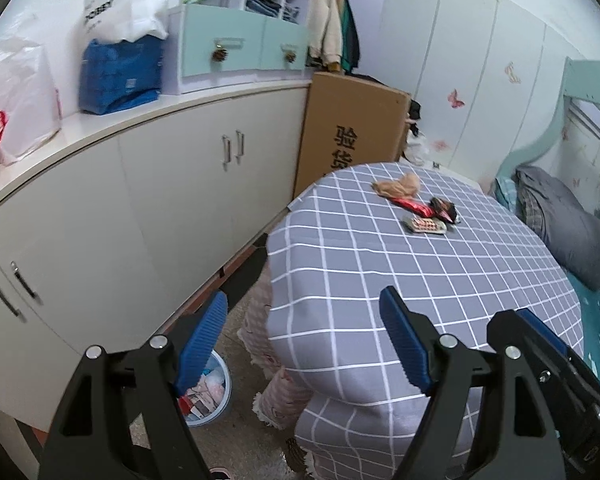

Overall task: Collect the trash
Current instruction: 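Move both open tools back over the table, then grasp the red-white striped wrapper with the left tool while the right grasps the black snack bag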

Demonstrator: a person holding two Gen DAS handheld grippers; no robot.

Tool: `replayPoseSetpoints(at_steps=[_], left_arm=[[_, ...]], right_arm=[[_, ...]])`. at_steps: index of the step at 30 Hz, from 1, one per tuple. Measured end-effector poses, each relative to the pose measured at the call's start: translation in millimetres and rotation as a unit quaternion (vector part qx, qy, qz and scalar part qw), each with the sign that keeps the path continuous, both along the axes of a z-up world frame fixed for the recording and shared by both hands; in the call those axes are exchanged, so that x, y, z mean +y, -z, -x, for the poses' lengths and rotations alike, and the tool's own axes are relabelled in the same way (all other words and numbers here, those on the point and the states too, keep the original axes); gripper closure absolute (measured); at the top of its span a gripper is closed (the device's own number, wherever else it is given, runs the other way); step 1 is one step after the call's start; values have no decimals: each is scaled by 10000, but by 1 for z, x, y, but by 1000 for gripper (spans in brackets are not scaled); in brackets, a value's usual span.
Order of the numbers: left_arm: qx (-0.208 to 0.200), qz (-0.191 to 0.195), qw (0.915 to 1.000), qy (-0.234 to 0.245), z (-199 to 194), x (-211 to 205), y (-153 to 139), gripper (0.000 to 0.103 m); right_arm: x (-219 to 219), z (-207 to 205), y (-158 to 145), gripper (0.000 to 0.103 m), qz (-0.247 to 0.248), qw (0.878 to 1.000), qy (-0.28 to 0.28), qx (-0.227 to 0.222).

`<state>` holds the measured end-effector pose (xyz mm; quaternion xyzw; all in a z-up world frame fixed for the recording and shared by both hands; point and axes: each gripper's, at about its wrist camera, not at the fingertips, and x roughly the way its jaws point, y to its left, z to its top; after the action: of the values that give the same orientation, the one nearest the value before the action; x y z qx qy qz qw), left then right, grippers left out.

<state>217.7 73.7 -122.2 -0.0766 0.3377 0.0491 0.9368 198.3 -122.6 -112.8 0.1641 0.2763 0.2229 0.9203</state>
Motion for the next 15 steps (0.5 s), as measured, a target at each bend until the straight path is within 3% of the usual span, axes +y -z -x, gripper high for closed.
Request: replayPoseSetpoints(at_steps=[15], left_arm=[[445,-88,9981,412,-63,-25,12,26]], right_arm=[[-34,-38,11,30,185,9989,373,198]])
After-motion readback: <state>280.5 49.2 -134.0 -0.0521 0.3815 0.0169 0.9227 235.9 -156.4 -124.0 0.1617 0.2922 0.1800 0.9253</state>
